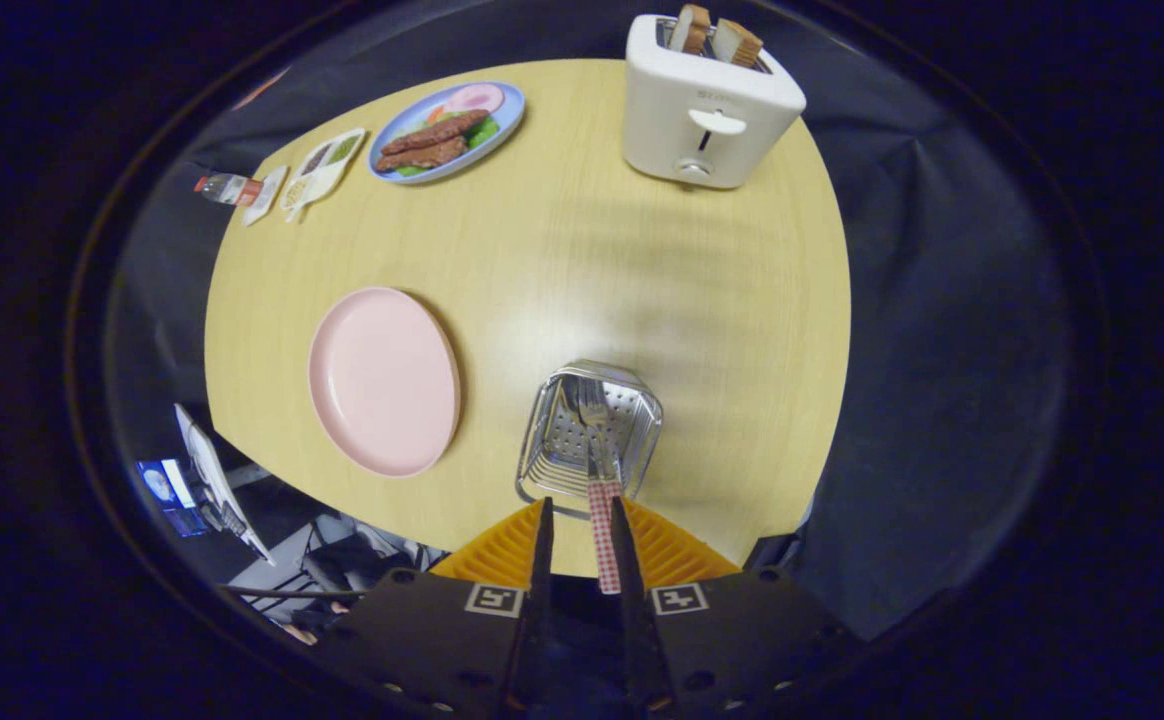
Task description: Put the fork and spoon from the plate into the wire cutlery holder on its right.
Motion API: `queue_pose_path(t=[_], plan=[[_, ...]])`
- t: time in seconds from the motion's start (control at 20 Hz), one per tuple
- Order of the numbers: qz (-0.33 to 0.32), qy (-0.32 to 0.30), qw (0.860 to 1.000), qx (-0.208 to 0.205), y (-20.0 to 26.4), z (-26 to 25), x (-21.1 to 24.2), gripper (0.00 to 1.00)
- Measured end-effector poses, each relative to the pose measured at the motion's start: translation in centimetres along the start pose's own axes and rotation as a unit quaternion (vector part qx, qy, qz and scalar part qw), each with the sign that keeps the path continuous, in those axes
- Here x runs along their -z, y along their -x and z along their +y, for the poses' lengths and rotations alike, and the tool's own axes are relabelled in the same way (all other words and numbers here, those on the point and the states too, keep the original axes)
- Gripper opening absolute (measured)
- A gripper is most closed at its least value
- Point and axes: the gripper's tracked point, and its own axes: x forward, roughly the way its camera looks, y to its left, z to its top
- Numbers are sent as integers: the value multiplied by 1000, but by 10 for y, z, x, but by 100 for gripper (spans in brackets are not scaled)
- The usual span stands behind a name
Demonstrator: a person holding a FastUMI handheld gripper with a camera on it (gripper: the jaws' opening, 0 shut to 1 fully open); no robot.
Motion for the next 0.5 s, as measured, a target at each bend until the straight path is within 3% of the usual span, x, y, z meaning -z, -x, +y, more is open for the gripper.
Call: queue_pose_path(t=[0.2,0.4,0.5], plan=[[-65,2,998,-4,17,24,-3,50],[-115,1,993,-9,32,59,4,75],[-142,1,990,-1,35,72,6,81]])
